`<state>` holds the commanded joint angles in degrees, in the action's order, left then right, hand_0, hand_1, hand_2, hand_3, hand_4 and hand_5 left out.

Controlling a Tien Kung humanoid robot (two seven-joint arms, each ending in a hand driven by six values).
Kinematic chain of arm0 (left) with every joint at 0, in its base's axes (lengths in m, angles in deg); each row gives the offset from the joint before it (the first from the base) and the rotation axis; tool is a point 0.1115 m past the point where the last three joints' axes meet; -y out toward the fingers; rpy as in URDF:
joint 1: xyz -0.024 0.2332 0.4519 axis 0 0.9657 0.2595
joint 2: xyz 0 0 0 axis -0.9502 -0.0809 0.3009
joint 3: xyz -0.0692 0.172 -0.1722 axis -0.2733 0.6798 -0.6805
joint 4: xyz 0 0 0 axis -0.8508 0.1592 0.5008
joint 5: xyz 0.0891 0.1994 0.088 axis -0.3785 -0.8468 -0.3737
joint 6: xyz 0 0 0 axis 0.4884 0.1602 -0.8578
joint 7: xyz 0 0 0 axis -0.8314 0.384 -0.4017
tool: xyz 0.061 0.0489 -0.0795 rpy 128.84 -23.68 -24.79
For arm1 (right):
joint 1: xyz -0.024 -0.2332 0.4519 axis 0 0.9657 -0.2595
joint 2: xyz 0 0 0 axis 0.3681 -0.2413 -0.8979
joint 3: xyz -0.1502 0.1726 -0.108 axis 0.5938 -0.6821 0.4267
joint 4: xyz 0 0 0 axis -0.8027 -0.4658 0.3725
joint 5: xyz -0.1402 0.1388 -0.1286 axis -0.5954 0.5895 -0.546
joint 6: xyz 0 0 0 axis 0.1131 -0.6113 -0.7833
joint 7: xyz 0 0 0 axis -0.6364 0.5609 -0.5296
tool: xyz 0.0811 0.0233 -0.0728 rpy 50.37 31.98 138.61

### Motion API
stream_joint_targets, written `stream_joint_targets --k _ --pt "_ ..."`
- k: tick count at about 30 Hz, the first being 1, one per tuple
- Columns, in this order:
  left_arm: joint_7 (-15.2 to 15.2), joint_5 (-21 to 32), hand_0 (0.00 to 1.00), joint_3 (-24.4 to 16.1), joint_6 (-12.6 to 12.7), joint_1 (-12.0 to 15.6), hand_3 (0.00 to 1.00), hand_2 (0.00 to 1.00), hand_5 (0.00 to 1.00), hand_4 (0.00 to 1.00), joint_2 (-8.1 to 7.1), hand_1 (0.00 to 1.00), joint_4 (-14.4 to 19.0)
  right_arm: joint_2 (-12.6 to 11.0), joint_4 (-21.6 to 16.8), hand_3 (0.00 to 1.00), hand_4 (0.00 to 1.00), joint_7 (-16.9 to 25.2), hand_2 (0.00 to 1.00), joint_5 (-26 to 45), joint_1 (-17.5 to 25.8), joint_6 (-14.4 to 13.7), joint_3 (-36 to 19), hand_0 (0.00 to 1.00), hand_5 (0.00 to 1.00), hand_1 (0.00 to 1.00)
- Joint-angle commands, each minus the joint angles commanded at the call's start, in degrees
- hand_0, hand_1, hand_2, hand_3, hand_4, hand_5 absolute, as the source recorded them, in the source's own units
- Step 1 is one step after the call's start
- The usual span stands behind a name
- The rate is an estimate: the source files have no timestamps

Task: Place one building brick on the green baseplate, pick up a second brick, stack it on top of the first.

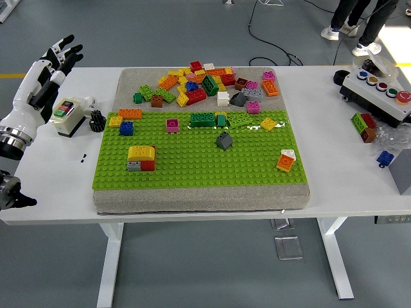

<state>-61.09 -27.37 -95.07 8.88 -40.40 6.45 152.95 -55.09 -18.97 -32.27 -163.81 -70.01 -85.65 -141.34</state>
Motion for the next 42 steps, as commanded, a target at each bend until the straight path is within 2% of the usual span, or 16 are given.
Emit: stream_joint_targets --k 9,10,15,16,21,22,26,33,34,36,39,40,42 --pt "-0.4 -0.9 0.985 0.6 -0.6 -1.9 0.916 0.902 0.582 0.998 -1.04 0.895 -1.0 -0.2 0.0 0.715 0.943 0.1 0.730 0.5 0.2 0.1 -0.5 0.752 0.480 0.682" --pt "-0.4 -1.3 0.962 0.7 -0.9 -2.1 0.904 0.883 0.456 0.998 -1.20 0.879 -1.2 -0.2 0.0 0.710 0.936 0.1 0.728 0.6 0.2 0.1 -0.4 0.750 0.478 0.682" --pt "-0.6 -3.5 0.962 1.1 -1.3 -2.9 0.904 0.883 0.456 0.998 -1.48 0.879 -1.6 -0.2 0.0 0.710 0.936 0.2 0.728 0.8 0.0 0.0 -0.4 0.750 0.478 0.682" --pt "-0.6 -3.9 0.919 1.1 -1.3 -3.0 0.889 0.854 0.341 0.998 -1.46 0.847 -1.7 -0.2 0.0 0.704 0.931 0.2 0.728 0.8 0.0 0.0 -0.4 0.751 0.481 0.681" --pt "-0.5 -5.6 0.919 1.1 -1.1 -3.9 0.889 0.854 0.341 0.998 -1.56 0.847 -2.1 -0.3 0.0 0.704 0.931 0.2 0.728 0.9 -0.1 0.0 -0.4 0.751 0.481 0.681" --pt "-0.5 -6.0 0.890 1.2 -1.1 -4.1 0.873 0.835 0.217 0.998 -1.59 0.822 -2.2 -0.3 0.0 0.686 0.910 0.2 0.727 1.0 -0.1 0.0 -0.3 0.751 0.466 0.680" --pt "-0.6 -7.1 0.890 1.2 -1.0 -4.5 0.873 0.835 0.217 0.998 -1.58 0.822 -2.3 -0.3 0.0 0.686 0.910 0.3 0.727 0.9 -0.1 0.1 -0.4 0.751 0.466 0.680" --pt "-0.1 -7.9 0.884 1.5 0.2 -5.3 0.869 0.827 0.199 0.998 -1.22 0.818 -3.1 -0.3 0.0 0.685 0.905 0.4 0.727 0.9 0.1 0.2 -0.2 0.751 0.461 0.680" --pt "-0.1 -7.9 0.874 1.5 0.2 -5.3 0.841 0.819 0.119 0.998 -1.21 0.811 -3.1 -0.3 0.0 0.686 0.905 0.4 0.726 0.8 0.1 0.2 -0.2 0.751 0.462 0.679" --pt "0.1 -8.1 0.874 1.6 0.5 -5.6 0.841 0.819 0.119 0.998 -1.21 0.811 -3.4 -0.3 0.0 0.686 0.905 0.4 0.726 0.8 0.2 0.3 -0.2 0.751 0.462 0.679" --pt "1.1 -7.3 0.874 1.7 2.7 -5.8 0.841 0.819 0.119 0.998 -1.28 0.811 -3.8 -0.3 0.0 0.686 0.905 0.5 0.726 0.7 0.1 0.3 -0.2 0.751 0.462 0.679" --pt "1.3 -7.1 0.788 1.6 2.9 -5.8 0.774 0.738 0.067 0.896 -1.29 0.749 -3.8 -0.4 0.0 0.684 0.904 0.5 0.726 0.7 0.1 0.3 -0.2 0.752 0.463 0.679" --pt "1.6 -6.4 0.788 1.8 3.4 -5.9 0.774 0.738 0.067 0.896 -1.33 0.749 -4.1 -0.4 0.0 0.684 0.904 0.5 0.726 0.6 0.1 0.3 -0.1 0.752 0.463 0.679"
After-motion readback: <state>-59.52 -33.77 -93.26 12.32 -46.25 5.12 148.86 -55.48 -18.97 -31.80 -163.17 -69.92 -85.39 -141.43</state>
